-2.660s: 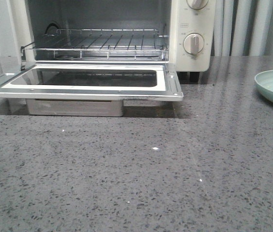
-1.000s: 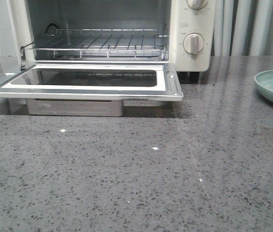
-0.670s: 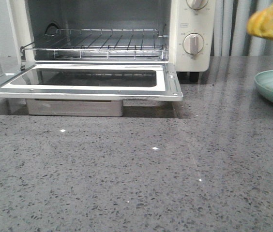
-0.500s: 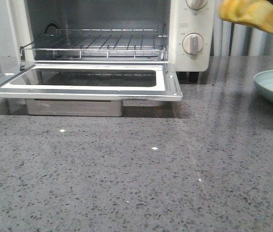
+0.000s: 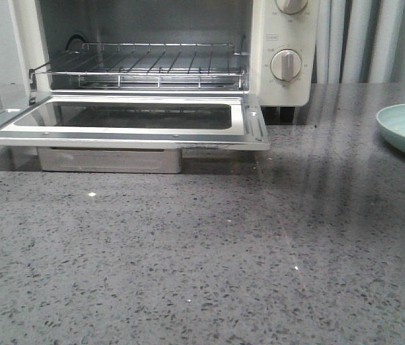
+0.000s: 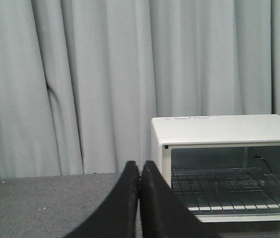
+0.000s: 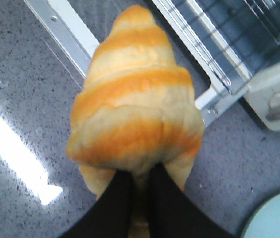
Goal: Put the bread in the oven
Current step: 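Lift the bread roll with the right gripper toward the open oven, then lower the bread roll onto the oven rack and open the right gripper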
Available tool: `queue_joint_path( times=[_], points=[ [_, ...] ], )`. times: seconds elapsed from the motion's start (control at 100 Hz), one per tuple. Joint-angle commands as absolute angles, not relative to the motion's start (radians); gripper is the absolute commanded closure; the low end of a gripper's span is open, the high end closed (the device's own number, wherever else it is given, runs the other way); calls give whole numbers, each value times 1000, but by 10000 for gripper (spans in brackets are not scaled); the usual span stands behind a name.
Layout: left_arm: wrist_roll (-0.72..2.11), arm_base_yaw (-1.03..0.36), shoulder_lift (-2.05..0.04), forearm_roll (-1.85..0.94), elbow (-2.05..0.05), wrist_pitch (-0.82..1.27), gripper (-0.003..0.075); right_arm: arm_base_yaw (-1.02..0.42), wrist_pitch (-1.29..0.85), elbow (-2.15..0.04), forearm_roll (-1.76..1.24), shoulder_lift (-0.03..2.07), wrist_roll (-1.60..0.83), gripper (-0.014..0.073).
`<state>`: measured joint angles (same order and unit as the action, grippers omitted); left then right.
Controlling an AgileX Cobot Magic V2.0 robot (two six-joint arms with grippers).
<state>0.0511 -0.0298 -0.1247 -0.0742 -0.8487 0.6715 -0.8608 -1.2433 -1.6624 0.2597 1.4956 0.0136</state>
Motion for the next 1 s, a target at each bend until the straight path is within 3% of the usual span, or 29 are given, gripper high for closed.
queue_joint_path(
  times=[0.0,0.4,0.99],
  points=[
    [42,-30,-145,-90,-876,595,742,-877,-1210,-1777,315,1544,-9,659],
    [42,-30,-145,-90,-876,592,742,-833,-1234,-2110,394,1822,-41,661],
    [42,-30,-145,-115,-876,592,742,-679,-1019,-2131,462,1947,-41,661]
  ],
)
